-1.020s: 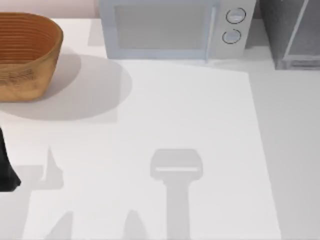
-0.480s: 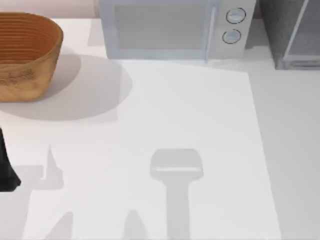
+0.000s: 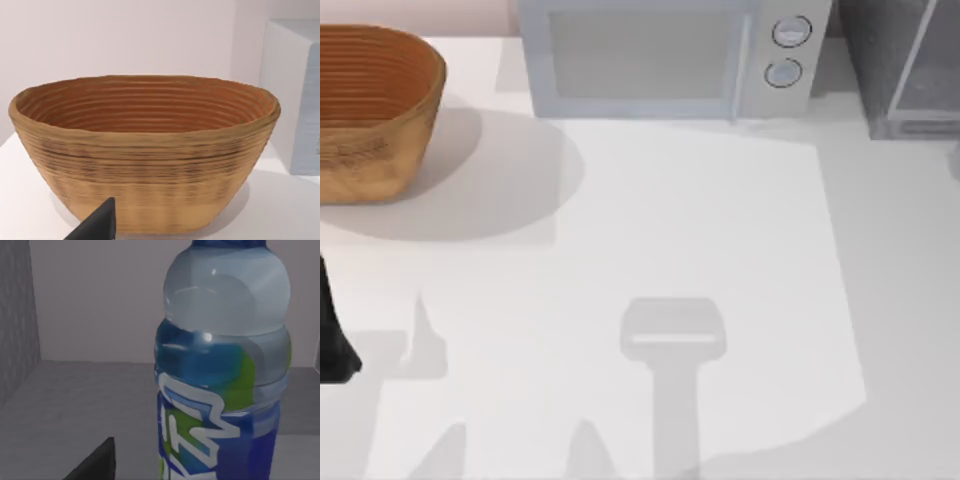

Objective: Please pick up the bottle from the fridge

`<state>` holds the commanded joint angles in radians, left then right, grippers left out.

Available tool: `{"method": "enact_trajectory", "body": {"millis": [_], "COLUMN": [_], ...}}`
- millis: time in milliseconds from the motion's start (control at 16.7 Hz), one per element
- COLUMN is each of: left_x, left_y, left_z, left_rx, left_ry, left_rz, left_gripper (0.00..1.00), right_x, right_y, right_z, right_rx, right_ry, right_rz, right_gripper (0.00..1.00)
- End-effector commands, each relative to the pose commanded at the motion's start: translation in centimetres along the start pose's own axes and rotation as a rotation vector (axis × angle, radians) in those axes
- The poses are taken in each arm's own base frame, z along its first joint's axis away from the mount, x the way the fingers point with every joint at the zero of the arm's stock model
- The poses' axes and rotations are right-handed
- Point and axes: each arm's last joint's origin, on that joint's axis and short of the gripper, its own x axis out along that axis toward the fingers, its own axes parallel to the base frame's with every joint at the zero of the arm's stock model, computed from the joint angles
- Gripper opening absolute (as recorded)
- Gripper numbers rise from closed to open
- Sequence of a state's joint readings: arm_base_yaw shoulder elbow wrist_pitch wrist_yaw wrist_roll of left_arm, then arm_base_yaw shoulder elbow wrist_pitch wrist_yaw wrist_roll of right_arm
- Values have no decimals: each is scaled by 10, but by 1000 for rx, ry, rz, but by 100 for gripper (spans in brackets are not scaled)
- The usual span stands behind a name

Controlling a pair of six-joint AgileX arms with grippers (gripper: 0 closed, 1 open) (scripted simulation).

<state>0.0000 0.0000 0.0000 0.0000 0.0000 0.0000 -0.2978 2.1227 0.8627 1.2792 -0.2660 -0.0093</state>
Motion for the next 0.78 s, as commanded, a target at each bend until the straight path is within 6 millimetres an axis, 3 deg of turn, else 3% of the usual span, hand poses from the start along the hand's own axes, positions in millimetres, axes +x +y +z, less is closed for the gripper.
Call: {"method": "enact_trajectory", "body": {"millis": [120, 480, 780], "left_x": [0, 0, 0], "left_y": [0, 0, 0], "left_z": [0, 0, 0], "left_rx": [0, 0, 0], "left_ry": [0, 0, 0], "left_rz": [0, 0, 0], "left_gripper": [100, 100, 100], "right_x": [11, 15, 53], "right_y": [5, 4, 4], "right_z": [-2, -3, -3], "right_rx": [2, 3, 1], "right_ry": [14, 17, 13], "right_rz": [-3, -3, -3], "right_gripper": [100, 100, 100]}}
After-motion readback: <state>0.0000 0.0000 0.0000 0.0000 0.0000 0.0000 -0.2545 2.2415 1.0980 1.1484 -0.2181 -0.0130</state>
